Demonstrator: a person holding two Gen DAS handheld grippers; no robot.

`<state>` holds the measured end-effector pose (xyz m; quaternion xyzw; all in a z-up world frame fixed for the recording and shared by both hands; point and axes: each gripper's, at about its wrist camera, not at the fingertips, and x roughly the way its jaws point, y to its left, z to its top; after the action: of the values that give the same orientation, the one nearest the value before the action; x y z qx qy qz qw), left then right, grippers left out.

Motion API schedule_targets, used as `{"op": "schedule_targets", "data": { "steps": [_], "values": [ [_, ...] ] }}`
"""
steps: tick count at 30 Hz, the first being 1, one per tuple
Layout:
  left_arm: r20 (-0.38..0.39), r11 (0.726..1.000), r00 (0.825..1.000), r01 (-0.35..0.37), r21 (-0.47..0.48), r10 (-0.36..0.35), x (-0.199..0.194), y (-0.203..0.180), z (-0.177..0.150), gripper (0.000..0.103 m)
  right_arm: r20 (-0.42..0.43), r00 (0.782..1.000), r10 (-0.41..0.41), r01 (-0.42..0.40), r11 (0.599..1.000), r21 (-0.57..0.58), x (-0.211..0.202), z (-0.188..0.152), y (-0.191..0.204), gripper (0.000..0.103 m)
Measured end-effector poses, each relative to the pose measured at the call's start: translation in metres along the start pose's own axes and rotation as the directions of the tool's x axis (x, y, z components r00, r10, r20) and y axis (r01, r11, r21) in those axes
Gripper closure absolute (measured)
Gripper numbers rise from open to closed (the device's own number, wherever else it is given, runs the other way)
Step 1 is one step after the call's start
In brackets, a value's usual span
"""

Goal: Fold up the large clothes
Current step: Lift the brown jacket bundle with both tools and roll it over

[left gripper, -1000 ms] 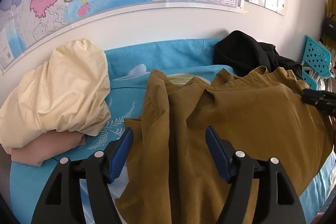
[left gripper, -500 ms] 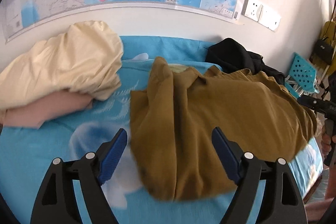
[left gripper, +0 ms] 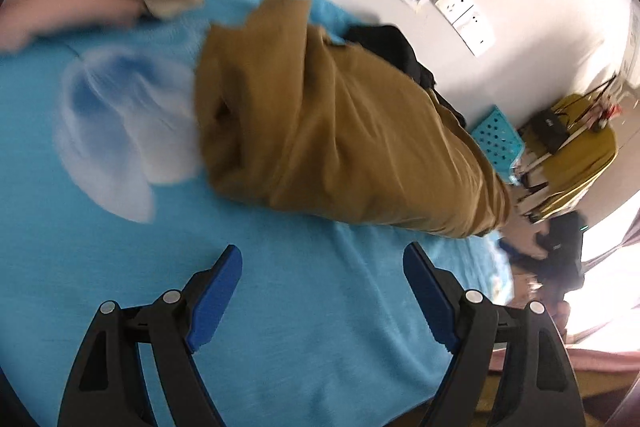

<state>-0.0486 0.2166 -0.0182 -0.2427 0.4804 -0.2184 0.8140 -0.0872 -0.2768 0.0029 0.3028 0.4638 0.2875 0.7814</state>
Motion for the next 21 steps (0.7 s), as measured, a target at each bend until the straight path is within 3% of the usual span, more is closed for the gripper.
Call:
{"op": "schedule_targets", "data": {
  "steps": [1, 7, 10, 15, 21],
  "values": [
    [0.02, 1.0, 1.0, 0.005, 0.008, -0.005, 0.002, -0.003, 0.002, 0.021, 0.004, 1.0, -0.001, 0.001, 1.0, 0.02, 0.002, -0.001, -0.004, 0.012],
    [-0.028, 0.996, 0.996, 0.082, -0.023, -0.083, 0.029, -0.015, 0.019, 0.021, 0.055, 0.997, -0.061, 0.054, 0.992, 0.11, 0.017, 0.005, -0.018, 0.011],
    [-0.018, 0.996, 0.996, 0.082, -0.037, -0.083, 0.038, -0.017, 0.025, 0.021, 0.079, 0.992, -0.095, 0.087, 0.991, 0.104, 0.022, 0.011, -0.016, 0.009],
    [0.003, 0.981, 0.992, 0.129, -0.142, -0.13, 0.045, -0.007, 0.04, 0.02, 0.147, 0.977, -0.152, 0.132, 0.982, 0.139, 0.032, 0.025, -0.02, 0.006],
    [0.04, 0.974, 0.992, 0.122, -0.191, -0.116, 0.048, -0.003, 0.049, 0.02, 0.214, 0.956, -0.2, 0.17, 0.974, 0.151, 0.048, 0.043, -0.019, 0.004]
  ]
}}
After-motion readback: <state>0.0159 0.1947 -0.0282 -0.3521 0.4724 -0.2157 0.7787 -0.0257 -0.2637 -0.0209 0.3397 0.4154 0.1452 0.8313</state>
